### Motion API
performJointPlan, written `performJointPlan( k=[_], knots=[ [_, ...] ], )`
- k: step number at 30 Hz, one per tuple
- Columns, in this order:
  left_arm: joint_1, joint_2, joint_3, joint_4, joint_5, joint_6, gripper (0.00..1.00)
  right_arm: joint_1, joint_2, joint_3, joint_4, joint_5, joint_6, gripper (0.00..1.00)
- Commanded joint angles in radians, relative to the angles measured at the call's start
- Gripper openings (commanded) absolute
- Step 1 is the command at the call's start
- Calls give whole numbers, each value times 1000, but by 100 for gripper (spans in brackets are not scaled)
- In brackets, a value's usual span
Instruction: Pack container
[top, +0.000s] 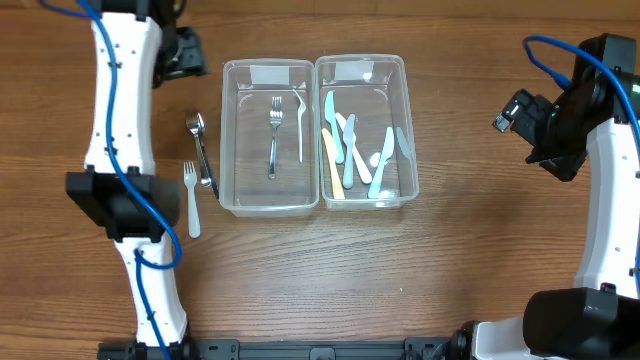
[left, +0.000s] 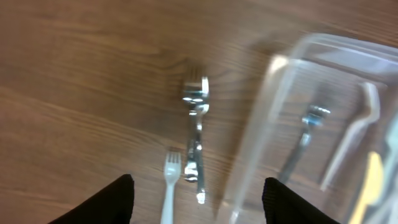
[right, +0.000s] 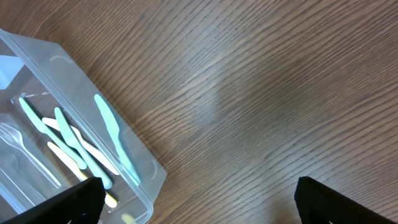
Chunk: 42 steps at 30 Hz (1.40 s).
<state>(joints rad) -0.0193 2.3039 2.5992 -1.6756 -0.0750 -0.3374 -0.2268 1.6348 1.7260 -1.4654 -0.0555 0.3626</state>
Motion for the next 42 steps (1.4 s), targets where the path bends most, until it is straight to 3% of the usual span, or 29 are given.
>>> performJointPlan(
  k=[1, 4, 10, 25, 42],
  knots=[
    [30, 98, -95, 13, 82, 36, 58, 2, -2, -5, 14, 1, 5, 100],
    [32, 132, -174, 44, 80, 35, 50, 2, -2, -5, 20, 1, 5, 100],
    [32, 144, -304, 190, 81, 15, 49, 2, -2, -5, 23, 1, 5, 100],
    [32, 144, -537, 369, 46, 54, 44, 2, -2, -5, 21, 1, 5, 100],
    [62, 143, -548, 446, 42, 88, 40, 2, -2, -5, 17, 1, 5, 100]
  ],
)
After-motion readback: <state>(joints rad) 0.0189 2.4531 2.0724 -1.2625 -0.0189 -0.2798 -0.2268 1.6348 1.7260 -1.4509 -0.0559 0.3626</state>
